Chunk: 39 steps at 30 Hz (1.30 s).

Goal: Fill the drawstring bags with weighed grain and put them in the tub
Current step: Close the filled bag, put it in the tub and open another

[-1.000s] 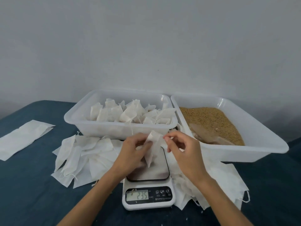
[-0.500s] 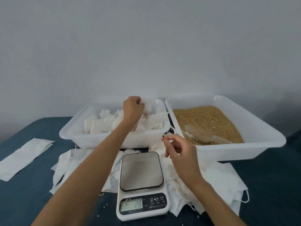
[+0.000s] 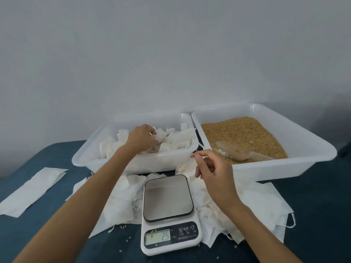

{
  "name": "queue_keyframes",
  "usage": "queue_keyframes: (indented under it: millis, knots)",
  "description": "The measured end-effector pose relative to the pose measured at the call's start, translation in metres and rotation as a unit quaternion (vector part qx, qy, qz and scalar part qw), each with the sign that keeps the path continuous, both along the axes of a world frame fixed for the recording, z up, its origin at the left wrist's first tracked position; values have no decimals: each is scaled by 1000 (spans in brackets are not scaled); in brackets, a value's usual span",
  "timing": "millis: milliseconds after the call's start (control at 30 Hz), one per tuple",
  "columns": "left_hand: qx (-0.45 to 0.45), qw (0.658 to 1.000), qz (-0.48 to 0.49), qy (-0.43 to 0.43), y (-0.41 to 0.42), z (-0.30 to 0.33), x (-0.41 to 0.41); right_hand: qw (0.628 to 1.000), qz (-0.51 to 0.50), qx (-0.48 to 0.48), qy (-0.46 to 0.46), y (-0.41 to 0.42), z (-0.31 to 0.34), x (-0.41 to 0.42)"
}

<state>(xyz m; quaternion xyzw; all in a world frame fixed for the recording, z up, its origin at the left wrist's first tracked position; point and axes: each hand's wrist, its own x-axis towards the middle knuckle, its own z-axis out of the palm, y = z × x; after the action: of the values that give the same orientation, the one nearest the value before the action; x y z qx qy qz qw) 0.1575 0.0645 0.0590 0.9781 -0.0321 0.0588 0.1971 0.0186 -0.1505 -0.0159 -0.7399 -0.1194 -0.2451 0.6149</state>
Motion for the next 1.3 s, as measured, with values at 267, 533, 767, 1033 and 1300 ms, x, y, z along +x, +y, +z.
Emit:
queue_keyframes:
  millis: [267, 533, 767, 1033, 1300]
  knots:
    - [7, 952, -76, -298, -35, -18, -74, 991, 30, 113, -59, -5, 18, -12]
    - [64, 980, -171, -79, -78, -86, -95, 974, -34, 213, -74, -12, 24, -13]
    - [-159, 965, -129, -163, -69, -78, -96, 985, -23, 153, -75, -12, 22, -11]
    - [-528, 837, -146, -20, -36, -79, -133, 994, 79, -73, -1, 11, -4, -9]
    - [-583, 793, -175, 37, -30, -82, -135, 997, 61, -57, -1, 16, -10, -9]
